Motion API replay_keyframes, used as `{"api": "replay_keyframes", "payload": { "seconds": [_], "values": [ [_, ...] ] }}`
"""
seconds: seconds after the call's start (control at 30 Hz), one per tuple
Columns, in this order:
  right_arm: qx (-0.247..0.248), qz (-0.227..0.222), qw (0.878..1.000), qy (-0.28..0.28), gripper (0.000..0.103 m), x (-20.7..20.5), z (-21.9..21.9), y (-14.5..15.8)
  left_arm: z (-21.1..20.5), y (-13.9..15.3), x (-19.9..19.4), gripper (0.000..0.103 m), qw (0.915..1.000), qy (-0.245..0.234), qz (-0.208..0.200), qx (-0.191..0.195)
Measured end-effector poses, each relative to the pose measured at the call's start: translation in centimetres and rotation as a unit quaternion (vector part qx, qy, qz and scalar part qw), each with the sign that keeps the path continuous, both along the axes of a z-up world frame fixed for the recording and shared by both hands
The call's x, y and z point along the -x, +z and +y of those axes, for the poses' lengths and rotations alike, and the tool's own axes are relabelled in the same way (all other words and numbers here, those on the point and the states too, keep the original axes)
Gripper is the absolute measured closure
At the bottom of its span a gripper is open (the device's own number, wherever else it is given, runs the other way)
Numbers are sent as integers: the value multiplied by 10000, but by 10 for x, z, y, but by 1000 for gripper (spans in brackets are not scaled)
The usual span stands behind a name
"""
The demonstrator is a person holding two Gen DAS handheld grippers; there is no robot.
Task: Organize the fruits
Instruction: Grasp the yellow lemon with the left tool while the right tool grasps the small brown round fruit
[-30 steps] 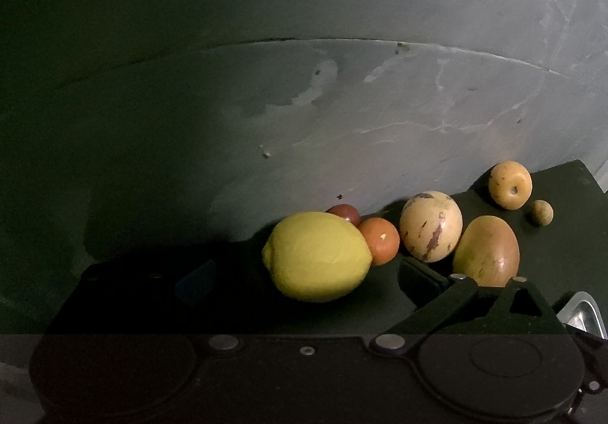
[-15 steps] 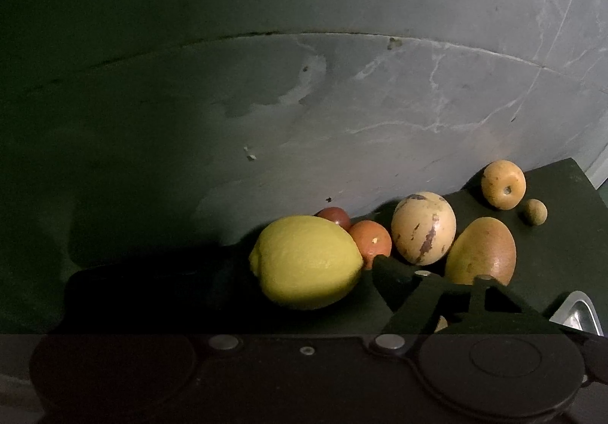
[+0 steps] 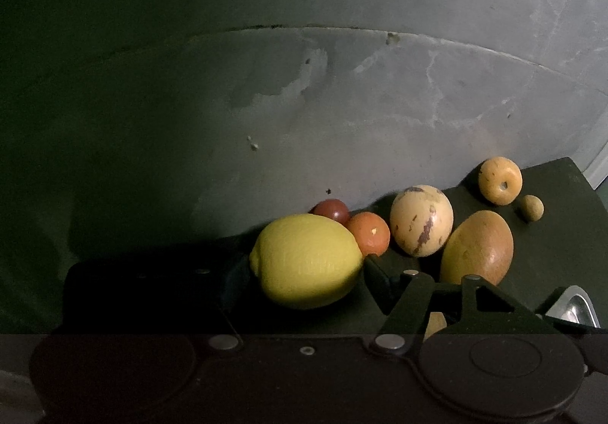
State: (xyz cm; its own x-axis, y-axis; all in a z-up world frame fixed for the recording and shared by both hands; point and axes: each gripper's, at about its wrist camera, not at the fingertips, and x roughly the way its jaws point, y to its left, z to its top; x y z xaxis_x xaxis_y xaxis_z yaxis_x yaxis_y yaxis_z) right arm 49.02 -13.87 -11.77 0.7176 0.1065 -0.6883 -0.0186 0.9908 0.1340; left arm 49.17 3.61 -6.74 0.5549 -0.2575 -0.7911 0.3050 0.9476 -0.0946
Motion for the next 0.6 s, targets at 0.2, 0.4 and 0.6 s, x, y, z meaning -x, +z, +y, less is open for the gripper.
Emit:
{"api": "replay_keyframes", "payload": {
  "seconds": [0.2,0.4,0.6],
  "values": [
    [-11,-95,9999,84,72,5,-1,2,6,0,11,37,9998,104,60,162],
    [-16,-206,9997,111,72,12,-3,5,8,5,24,37,9995,193,53,228],
    [-53,-320,9994,115,72,23,-7,11,3,12,43,37,9996,172,10,233]
  ]
}}
